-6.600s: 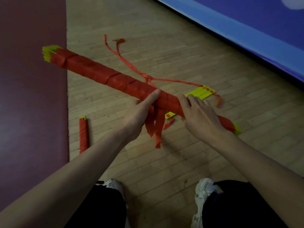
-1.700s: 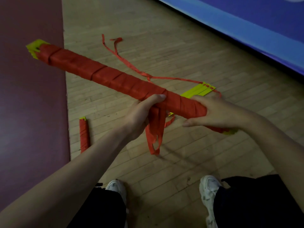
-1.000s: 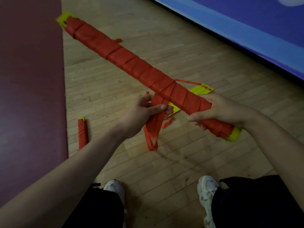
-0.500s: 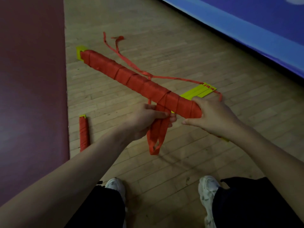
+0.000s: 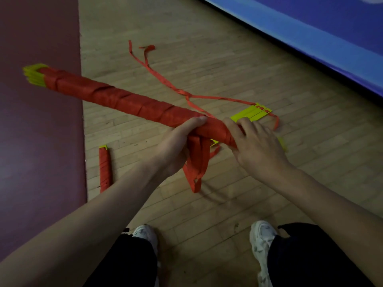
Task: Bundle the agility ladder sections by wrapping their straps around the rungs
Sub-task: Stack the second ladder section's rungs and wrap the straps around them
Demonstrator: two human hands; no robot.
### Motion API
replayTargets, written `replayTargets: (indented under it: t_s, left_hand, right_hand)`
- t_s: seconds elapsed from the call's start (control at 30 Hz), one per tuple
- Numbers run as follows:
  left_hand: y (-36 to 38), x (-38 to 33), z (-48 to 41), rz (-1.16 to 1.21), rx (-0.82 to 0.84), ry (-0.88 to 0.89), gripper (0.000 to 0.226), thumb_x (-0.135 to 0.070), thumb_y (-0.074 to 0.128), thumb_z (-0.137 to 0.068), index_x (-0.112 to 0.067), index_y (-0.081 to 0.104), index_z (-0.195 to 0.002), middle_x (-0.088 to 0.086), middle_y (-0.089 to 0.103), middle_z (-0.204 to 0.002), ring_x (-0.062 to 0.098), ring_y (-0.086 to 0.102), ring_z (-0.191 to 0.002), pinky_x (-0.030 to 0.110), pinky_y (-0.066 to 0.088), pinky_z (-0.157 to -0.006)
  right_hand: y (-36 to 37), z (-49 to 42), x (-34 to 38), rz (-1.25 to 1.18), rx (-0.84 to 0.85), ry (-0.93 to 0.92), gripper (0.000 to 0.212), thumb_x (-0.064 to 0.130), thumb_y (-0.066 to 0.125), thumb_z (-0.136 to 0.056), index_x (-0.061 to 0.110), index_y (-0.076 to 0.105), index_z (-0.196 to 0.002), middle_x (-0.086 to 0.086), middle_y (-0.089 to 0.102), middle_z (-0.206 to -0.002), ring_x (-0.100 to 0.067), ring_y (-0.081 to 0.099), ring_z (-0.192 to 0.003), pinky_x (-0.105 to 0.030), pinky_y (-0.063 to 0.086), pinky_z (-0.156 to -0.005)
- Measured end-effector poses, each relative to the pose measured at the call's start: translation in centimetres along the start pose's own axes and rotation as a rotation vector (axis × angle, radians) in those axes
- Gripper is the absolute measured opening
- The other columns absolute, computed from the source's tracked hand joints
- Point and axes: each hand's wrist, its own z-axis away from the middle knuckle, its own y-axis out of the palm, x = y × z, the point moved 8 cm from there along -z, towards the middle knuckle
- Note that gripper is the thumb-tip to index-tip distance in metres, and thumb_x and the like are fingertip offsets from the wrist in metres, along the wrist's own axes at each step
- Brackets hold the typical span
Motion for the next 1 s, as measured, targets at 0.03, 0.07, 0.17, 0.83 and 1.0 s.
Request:
replayTargets:
  t_s: [0.03, 0.07, 0.17, 0.83, 1.0]
  left_hand:
    - [-0.2, 0.1, -0.1, -0.006, 0.003, 0.009, 0.013, -0.015, 0.058, -0.092, -0.006, 0.063, -0.085, 0.005, 0.067, -0.066, 0.014, 0.065, -0.056, 0.023, 0.052, -0.047]
    - [-0.4, 0.2, -0.2, -0.031, 0.010, 0.017, 0.012, -0.014, 0.058, -0.091, -0.006, 0.064, -0.085, 0.005, 0.067, -0.067, 0.014, 0.065, -0.056, 0.024, 0.052, -0.049]
    - [-0.4, 0.6, -0.4, -0.071, 0.059, 0.027, 0.014, -0.013, 0.058, -0.090, -0.005, 0.066, -0.081, 0.006, 0.067, -0.069, 0.015, 0.065, -0.057, 0.024, 0.054, -0.053]
    - [-0.1, -0.4, -0.6, -0.159, 0.176, 0.216, 0.018, 0.006, 0.062, -0.082, -0.005, 0.059, -0.096, 0.010, 0.072, -0.083, 0.019, 0.071, -0.069, 0.028, 0.058, -0.062]
    - [-1.5, 0.1, -1.2, -0.241, 0.023, 0.205, 0.008, -0.007, 0.059, -0.092, 0.000, 0.056, -0.095, 0.017, 0.071, -0.082, 0.022, 0.071, -0.071, 0.035, 0.060, -0.061]
  right_hand:
    - [0.2, -0.2, -0.3, -0.081, 0.082, 0.022, 0.068, 0.035, 0.077, -0.074, 0.015, 0.048, -0.132, -0.012, 0.060, -0.105, -0.036, 0.062, -0.087, -0.040, 0.050, -0.067]
    - [0.5, -0.3, -0.9, -0.196, 0.212, 0.063, 0.072, 0.047, 0.074, -0.074, 0.022, 0.044, -0.135, -0.007, 0.061, -0.111, -0.033, 0.063, -0.096, -0.038, 0.050, -0.072]
    - [1.2, -0.1, -2.3, -0.592, 0.560, 0.158, 0.066, 0.068, 0.071, -0.062, 0.039, 0.051, -0.117, 0.018, 0.064, -0.097, -0.008, 0.062, -0.093, -0.020, 0.045, -0.074]
    - [0.7, 1.0, -3.0, -1.396, 0.757, 0.396, 0.022, 0.012, 0.076, -0.061, 0.007, 0.059, -0.073, -0.011, 0.060, -0.059, -0.023, 0.057, -0.049, -0.029, 0.052, -0.045]
    - [1.1, 0.6, -3.4, -1.355, 0.704, 0.412, 0.020, 0.010, 0.078, -0.066, 0.009, 0.059, -0.072, -0.011, 0.062, -0.060, -0.022, 0.057, -0.049, -0.030, 0.053, -0.047]
